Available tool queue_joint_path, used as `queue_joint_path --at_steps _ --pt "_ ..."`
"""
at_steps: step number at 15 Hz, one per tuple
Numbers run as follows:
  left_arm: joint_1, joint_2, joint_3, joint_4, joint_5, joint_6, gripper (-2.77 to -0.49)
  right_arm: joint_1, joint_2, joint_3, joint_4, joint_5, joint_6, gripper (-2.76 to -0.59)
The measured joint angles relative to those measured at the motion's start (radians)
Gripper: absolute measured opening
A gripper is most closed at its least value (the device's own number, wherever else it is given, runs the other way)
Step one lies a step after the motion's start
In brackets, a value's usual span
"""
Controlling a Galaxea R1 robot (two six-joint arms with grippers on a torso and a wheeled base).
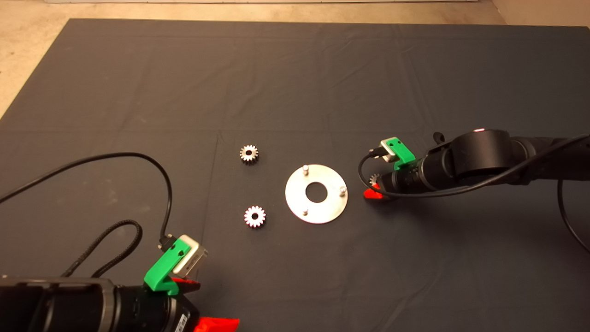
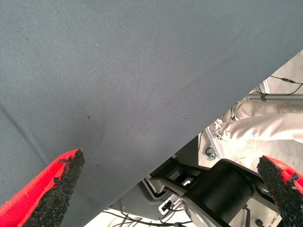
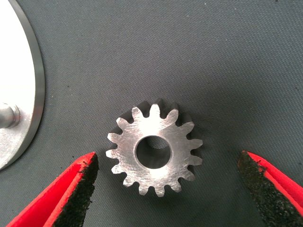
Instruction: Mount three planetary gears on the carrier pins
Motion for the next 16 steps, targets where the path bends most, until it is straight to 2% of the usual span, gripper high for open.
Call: queue_joint_path --at_steps 1,2,6,9,10,11,13,16 --pt "0.0 0.0 0.0 0.0 0.0 0.0 -0.62 0.001 0.0 -0.002 0.003 0.0 0.0 -1.19" --pt "0.0 0.0 0.0 0.0 0.0 0.0 -0.62 0.002 0.001 -0.005 0.003 -0.002 0.0 -1.33" --pt "0.0 0.0 0.0 0.0 -0.001 0.0 -0.62 0.004 0.015 -0.014 0.004 -0.018 0.0 -1.49" --pt "0.0 0.0 0.0 0.0 -0.001 -0.001 -0.62 0.009 0.041 -0.032 0.004 -0.013 -0.001 -1.63" --pt "0.0 -0.002 0.0 0.0 -0.002 -0.001 -0.62 0.011 0.052 -0.036 0.004 -0.008 -0.001 -1.63" --pt "0.0 -0.004 0.0 0.0 -0.002 -0.001 -0.62 0.013 0.061 -0.042 0.004 0.002 -0.001 -1.63" --pt "0.0 -0.006 0.0 0.0 -0.001 -0.001 -0.62 0.024 0.066 -0.047 0.004 0.005 0.0 -1.79" --pt "0.0 -0.006 0.0 0.0 -0.003 -0.001 -0.62 0.042 0.069 -0.049 0.005 0.009 -0.001 -1.82"
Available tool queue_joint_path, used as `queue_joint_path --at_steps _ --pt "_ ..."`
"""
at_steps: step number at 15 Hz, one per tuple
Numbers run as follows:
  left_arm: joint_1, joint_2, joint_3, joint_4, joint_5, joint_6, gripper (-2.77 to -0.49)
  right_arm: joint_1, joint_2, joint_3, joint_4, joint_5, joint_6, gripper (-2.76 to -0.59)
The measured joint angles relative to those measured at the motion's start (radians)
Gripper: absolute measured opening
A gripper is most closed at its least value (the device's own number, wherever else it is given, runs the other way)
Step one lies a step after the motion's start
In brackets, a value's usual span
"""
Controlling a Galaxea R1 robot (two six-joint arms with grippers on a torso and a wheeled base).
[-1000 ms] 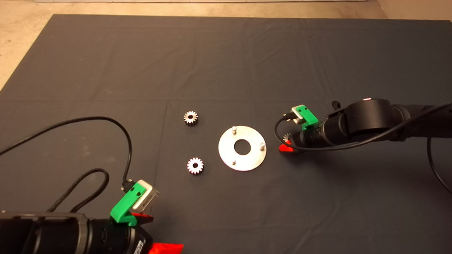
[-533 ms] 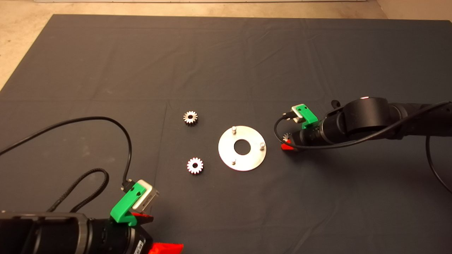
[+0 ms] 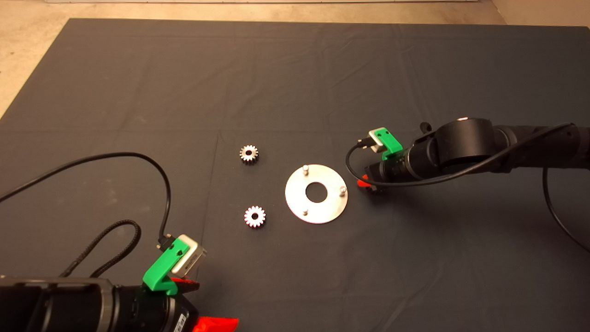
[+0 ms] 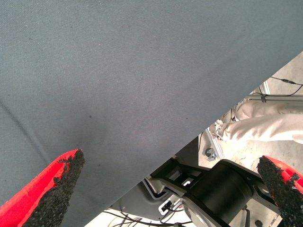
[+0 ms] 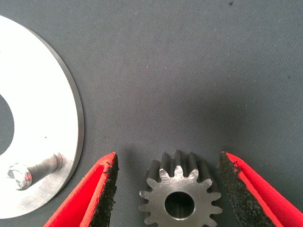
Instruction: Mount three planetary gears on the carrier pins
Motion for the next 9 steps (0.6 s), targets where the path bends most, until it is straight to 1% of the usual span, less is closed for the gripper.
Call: queue_joint_path --at_steps 1,4,5,6,7,9 --pt "0.0 0.0 0.0 0.0 0.0 0.0 -0.62 0.0 0.0 0.0 0.001 0.0 0.0 -1.89" --pt "0.0 -0.004 0.0 0.0 0.0 0.0 -0.62 0.0 0.0 0.0 0.006 0.0 0.0 -1.94" --pt "0.0 -0.01 0.0 0.0 -0.004 0.0 -0.62 0.0 0.0 0.0 0.006 0.0 0.0 -1.94" --pt "0.0 -0.019 0.0 0.0 -0.012 0.0 -0.62 0.0 0.0 0.001 0.008 0.0 0.0 -1.94" --pt "0.0 -0.028 0.0 0.0 -0.026 0.0 -0.62 0.0 0.0 0.004 0.01 -0.001 0.0 -1.94" --pt "0.0 -0.054 0.0 0.0 -0.044 0.0 -0.62 0.0 0.0 0.008 0.012 -0.003 0.0 -1.94"
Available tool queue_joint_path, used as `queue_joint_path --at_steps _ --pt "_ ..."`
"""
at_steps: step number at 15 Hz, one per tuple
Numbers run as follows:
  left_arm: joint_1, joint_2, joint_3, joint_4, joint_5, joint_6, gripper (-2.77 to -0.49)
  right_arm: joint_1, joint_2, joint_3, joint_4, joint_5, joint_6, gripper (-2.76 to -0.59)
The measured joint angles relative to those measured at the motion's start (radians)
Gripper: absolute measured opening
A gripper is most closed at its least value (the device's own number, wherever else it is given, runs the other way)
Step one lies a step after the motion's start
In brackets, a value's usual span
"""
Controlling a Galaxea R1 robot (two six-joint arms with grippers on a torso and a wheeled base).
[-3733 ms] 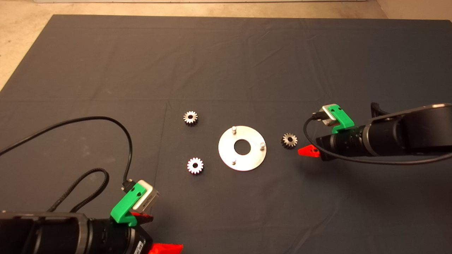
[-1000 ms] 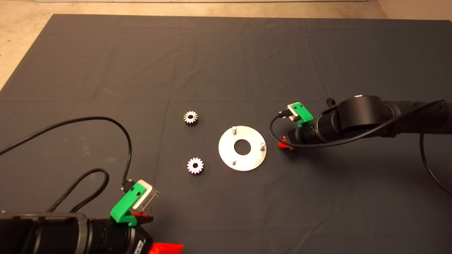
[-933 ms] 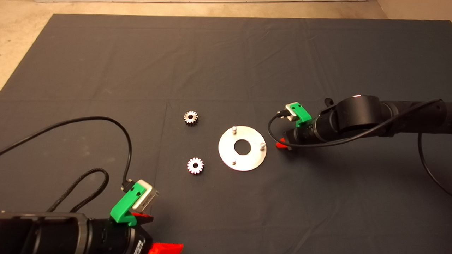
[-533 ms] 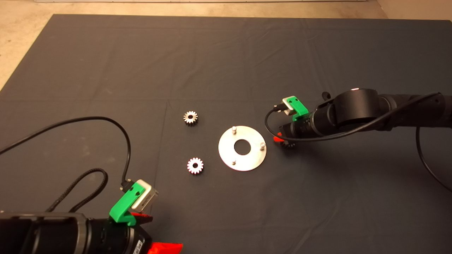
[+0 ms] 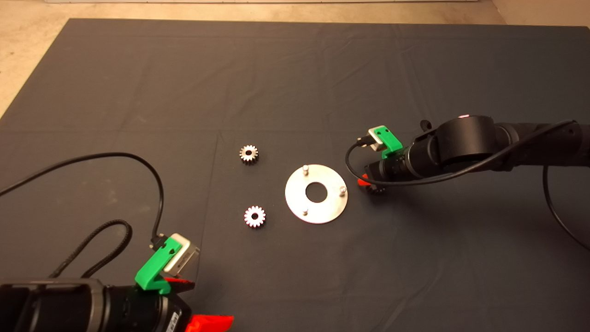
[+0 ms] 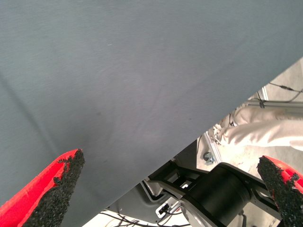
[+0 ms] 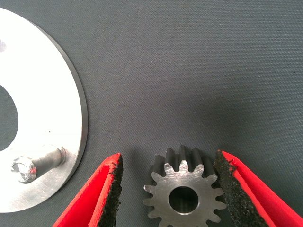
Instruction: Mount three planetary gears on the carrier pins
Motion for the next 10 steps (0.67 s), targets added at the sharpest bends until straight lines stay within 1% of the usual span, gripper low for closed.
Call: queue_joint_path --at_steps 1,2,5,7,8,9,10 --pt "0.0 -0.013 0.0 0.0 -0.008 0.0 -0.62 0.0 0.0 0.0 0.005 -0.001 0.0 -1.94" --pt "0.0 -0.02 0.0 0.0 -0.009 0.0 -0.62 0.0 0.0 0.0 0.014 -0.002 0.0 -1.94" --pt "0.0 -0.018 0.0 0.0 -0.013 0.0 -0.62 0.003 0.0 0.001 0.039 -0.009 0.0 -1.94" --pt "0.0 -0.018 0.0 0.0 -0.012 0.0 -0.62 0.002 -0.003 0.002 0.044 -0.01 0.0 -1.94" --pt "0.0 -0.018 0.0 0.0 -0.013 0.0 -0.62 0.003 -0.003 0.002 0.05 -0.017 0.0 -1.94" --pt "0.0 -0.018 0.0 0.0 -0.013 0.0 -0.62 0.002 -0.003 0.002 0.065 -0.031 0.0 -1.94" --pt "0.0 -0.018 0.0 0.0 -0.012 0.0 -0.62 0.002 -0.006 0.002 0.076 -0.039 0.0 -1.94"
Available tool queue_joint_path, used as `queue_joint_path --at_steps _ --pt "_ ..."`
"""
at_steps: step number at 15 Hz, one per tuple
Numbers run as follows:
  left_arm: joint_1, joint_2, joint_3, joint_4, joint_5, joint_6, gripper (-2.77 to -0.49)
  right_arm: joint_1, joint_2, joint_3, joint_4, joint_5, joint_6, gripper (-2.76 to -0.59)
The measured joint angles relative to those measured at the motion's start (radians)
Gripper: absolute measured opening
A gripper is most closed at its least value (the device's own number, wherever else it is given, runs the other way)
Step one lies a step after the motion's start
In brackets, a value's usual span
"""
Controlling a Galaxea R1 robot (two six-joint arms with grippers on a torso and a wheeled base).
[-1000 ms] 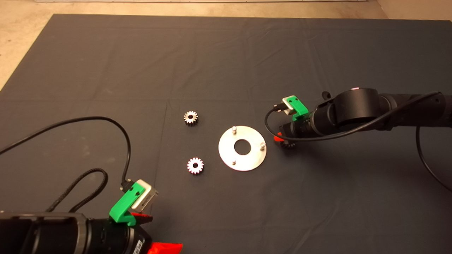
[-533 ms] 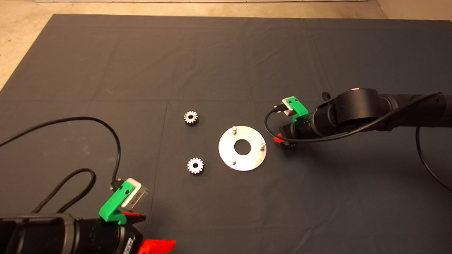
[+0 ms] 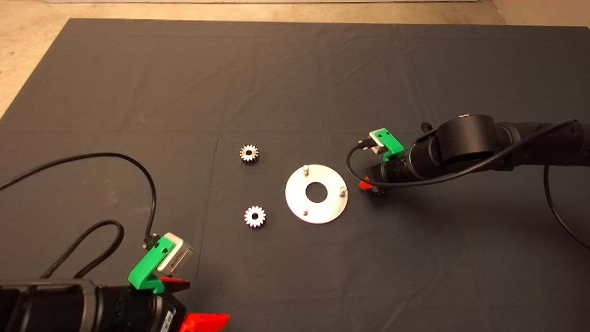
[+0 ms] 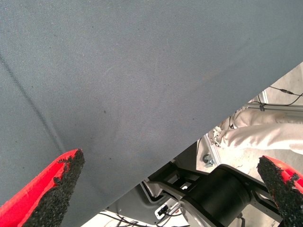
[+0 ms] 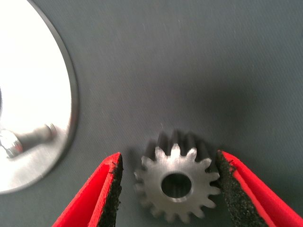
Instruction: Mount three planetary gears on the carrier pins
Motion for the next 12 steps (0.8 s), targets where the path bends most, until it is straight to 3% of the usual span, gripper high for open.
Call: queue_joint_path --at_steps 4,12 --pt "0.0 0.0 0.0 0.0 0.0 0.0 -0.62 0.0 0.0 0.001 0.004 -0.018 0.0 -1.94" --pt "-0.005 0.0 0.0 0.0 0.0 0.0 -0.62 0.0 0.0 0.001 0.016 -0.021 -0.029 -2.19"
